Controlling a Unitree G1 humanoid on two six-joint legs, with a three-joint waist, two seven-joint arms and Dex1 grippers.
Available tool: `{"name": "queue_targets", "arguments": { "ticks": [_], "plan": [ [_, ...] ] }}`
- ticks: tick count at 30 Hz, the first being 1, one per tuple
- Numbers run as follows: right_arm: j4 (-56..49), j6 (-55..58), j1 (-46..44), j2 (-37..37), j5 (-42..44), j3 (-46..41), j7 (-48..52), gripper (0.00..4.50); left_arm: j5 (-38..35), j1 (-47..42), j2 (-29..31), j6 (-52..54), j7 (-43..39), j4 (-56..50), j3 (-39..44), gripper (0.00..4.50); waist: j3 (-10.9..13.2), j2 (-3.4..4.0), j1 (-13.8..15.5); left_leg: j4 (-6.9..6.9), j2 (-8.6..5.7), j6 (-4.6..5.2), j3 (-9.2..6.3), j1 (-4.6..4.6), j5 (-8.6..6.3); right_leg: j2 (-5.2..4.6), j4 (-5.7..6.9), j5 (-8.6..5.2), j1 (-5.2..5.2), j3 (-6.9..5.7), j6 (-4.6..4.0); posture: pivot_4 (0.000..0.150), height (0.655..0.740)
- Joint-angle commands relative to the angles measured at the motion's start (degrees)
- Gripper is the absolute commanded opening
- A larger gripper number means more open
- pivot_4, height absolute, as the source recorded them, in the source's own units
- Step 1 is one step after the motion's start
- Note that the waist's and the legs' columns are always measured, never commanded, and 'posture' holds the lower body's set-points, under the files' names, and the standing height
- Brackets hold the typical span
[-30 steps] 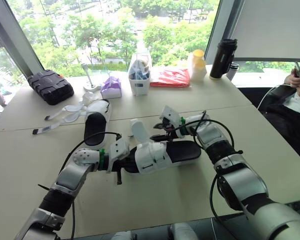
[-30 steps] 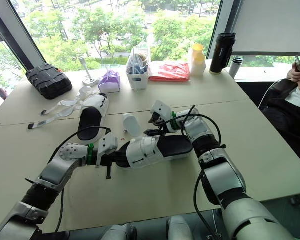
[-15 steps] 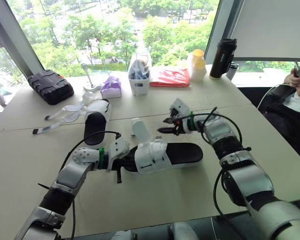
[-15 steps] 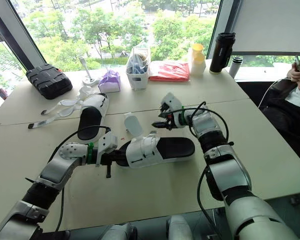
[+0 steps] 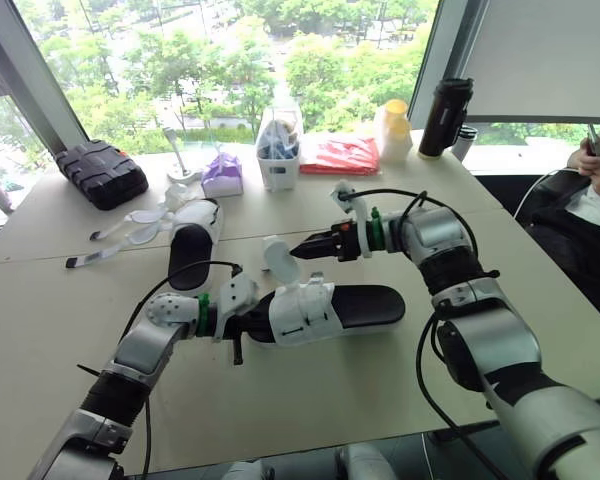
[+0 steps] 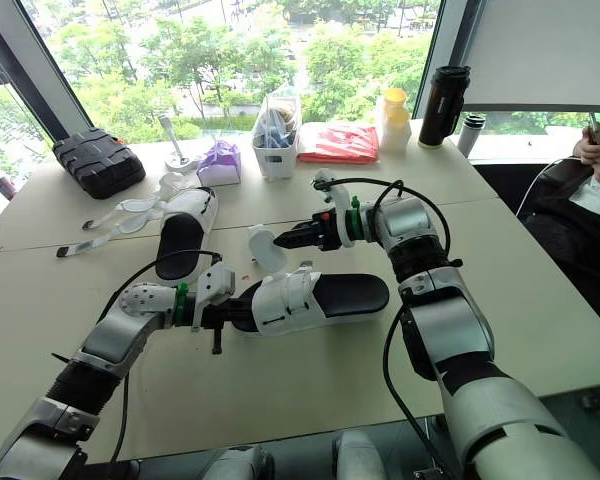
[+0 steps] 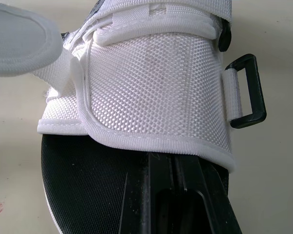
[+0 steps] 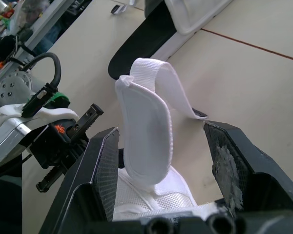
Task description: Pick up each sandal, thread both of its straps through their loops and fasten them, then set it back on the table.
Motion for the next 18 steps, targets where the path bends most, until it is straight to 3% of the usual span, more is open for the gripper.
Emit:
{"name": "queue_targets", "arguments": {
  "ticks": [1, 8, 18],
  "plan": [
    [4.36, -2.13, -2.17, 2.57, 0.16, 1.04, 2.19, 2.96, 2.34, 0.58, 1.03, 1.15, 0.95, 2.07, -0.43, 0.0, 0.0, 0.0, -0.05, 0.0, 0.0, 0.0, 0.0, 0.01, 0.0, 0.0, 0.0, 0.0, 0.0, 0.0, 0.0, 0.15, 0.74],
    [11.13, -5.55, -4.86, 6.38, -0.74, 1.64, 3.82, 2.96, 2.15, 1.53, 1.33, 1.48, 1.35, 0.87, -0.26, 0.0, 0.0, 0.01, -0.09, 0.01, 0.0, -0.01, 0.0, 0.0, 0.0, 0.0, 0.13, 0.0, -0.08, 0.01, 0.0, 0.15, 0.74],
    [21.79, -7.43, -12.72, 11.71, 1.72, -6.01, 1.07, 2.96, 2.1, 2.0, 1.23, 1.54, 1.89, 0.54, 0.03, 0.0, 0.01, 0.01, -0.12, 0.0, 0.0, -0.01, 0.01, -0.01, 0.0, 0.01, 0.2, -0.01, -0.13, 0.03, -0.02, 0.15, 0.74]
  ]
}}
